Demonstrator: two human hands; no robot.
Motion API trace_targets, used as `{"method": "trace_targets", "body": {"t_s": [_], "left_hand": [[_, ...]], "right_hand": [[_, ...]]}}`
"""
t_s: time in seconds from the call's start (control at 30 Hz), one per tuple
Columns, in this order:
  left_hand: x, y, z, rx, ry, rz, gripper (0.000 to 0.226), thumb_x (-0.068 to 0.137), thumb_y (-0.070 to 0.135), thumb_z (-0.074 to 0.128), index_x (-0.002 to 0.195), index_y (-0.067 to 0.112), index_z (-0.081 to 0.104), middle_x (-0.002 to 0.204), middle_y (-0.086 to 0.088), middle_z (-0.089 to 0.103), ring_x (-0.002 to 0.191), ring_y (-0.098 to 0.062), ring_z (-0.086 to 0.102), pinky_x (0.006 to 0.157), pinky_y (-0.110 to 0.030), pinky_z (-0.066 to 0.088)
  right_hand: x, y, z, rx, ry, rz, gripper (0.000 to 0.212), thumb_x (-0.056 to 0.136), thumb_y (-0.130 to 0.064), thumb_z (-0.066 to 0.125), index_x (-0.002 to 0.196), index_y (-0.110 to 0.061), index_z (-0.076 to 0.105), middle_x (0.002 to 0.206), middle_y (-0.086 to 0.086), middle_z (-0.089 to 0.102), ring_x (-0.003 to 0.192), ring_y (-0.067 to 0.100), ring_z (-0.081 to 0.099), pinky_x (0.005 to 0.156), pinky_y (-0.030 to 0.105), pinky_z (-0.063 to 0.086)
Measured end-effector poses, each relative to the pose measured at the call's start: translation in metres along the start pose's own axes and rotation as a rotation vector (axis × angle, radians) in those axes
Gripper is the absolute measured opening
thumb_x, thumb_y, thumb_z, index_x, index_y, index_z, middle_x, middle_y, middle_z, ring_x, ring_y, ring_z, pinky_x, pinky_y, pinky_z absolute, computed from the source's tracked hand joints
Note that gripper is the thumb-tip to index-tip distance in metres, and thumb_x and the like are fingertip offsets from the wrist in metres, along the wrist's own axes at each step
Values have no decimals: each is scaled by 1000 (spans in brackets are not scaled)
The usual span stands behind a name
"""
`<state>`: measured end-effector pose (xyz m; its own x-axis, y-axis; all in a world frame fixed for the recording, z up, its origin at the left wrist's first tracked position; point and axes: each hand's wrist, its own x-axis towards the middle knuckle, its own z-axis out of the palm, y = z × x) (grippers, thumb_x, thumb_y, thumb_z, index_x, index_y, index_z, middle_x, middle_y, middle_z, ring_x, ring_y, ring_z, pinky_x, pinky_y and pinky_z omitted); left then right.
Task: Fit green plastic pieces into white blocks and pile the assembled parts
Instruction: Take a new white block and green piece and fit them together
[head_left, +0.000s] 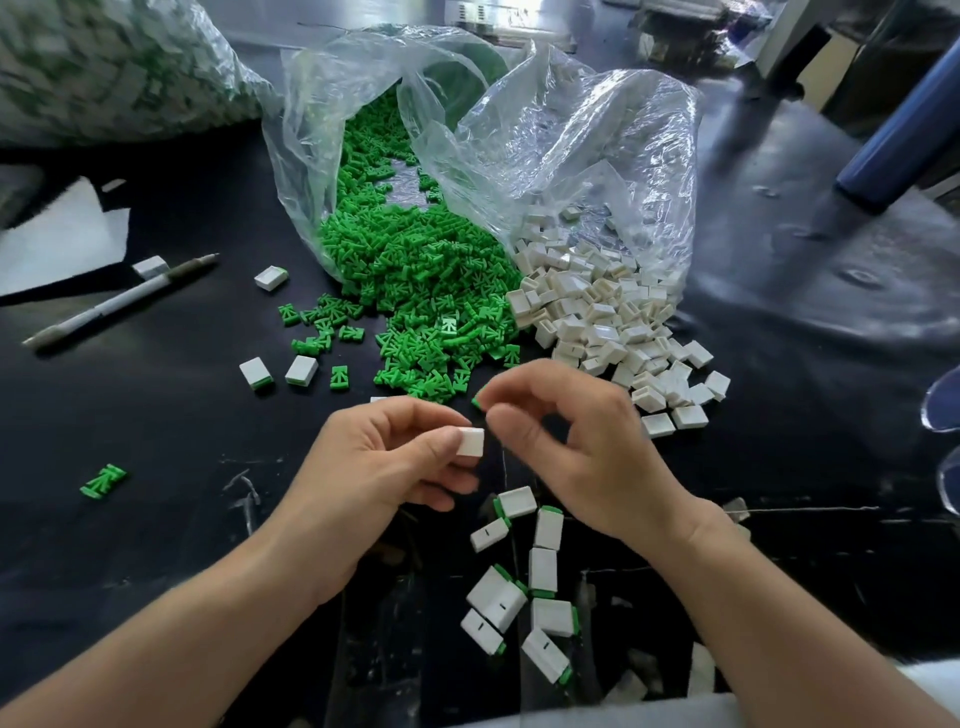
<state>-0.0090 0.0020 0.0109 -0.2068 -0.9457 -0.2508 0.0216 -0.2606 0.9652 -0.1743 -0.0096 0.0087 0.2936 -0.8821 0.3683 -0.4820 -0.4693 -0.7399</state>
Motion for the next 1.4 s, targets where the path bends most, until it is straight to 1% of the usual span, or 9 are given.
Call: {"method": "trace_targets", "body": {"t_s": [0.13, 0.27, 0.37, 0.47, 0.7, 0.8, 0.9, 1.1, 1.4], "left_hand": [[0, 1, 1, -64, -8, -41, 12, 85, 0, 55, 84, 3, 66, 73, -15, 72, 60, -19, 68, 49, -20, 53], [-1, 2, 1, -99, -7, -69, 11, 85, 0, 55, 88, 4, 65, 76, -16, 72, 61, -20, 69, 49, -20, 52], [-1, 3, 0, -109, -3, -67, 14, 84, -3, 55, 86, 5, 65, 76, -16, 72, 60, -20, 69, 48, -21, 52], [-2, 3, 0, -59, -4, -17, 19, 80, -8, 58, 80, 7, 69, 73, -12, 71, 61, -19, 68, 50, -19, 52], [-5, 3, 0, 93, 5, 72, 13, 71, 0, 71, 71, 13, 73, 63, -2, 67, 55, -6, 59, 49, -16, 47], [-5, 3, 0, 113, 16, 104, 11, 76, -2, 67, 74, 8, 71, 68, -8, 70, 60, -10, 64, 53, -16, 50], [-6, 4, 3, 85, 3, 103, 10, 81, -4, 61, 81, 4, 67, 70, -10, 71, 66, -14, 69, 55, -18, 53], [-5, 4, 1, 101, 58, 124, 25, 81, -4, 62, 84, 19, 71, 71, 0, 68, 64, -12, 67, 58, -20, 54], [-3, 2, -2, 175, 53, 149, 28, 71, -2, 71, 81, 24, 72, 68, -5, 67, 62, -11, 62, 63, -20, 52]], "right_hand": [[7, 13, 3, -205, 74, 166, 16, 88, -11, 59, 100, -8, 68, 94, 1, 64, 80, 5, 54, 75, 7, 36], [12, 20, 10, -395, -51, 175, 27, 92, -14, 52, 117, -12, 63, 109, 7, 58, 106, 23, 49, 92, 22, 33], [13, 21, 14, -530, -138, 153, 30, 94, -21, 49, 122, -18, 60, 114, 6, 55, 108, 25, 45, 95, 35, 33], [14, 21, 14, -551, -156, 164, 26, 92, -22, 53, 114, -16, 63, 110, 6, 55, 106, 24, 45, 94, 34, 33], [12, 18, 10, -433, -108, 185, 12, 84, -17, 63, 90, -9, 57, 88, 0, 55, 89, 22, 51, 79, 28, 35], [10, 14, 5, -208, 9, 237, 10, 81, -14, 67, 82, -15, 57, 73, -10, 54, 71, 7, 52, 66, 18, 39], [8, 8, 2, 90, 46, 286, 26, 80, -6, 68, 81, -29, 56, 72, -11, 56, 69, -1, 54, 67, 12, 43], [5, 0, 2, 269, -37, 314, 33, 80, 0, 66, 90, -31, 58, 82, -8, 61, 81, 6, 60, 79, 21, 50], [1, -4, 0, 345, -69, 291, 33, 82, -3, 64, 87, -36, 68, 82, 1, 64, 81, 18, 62, 81, 34, 52]]}}
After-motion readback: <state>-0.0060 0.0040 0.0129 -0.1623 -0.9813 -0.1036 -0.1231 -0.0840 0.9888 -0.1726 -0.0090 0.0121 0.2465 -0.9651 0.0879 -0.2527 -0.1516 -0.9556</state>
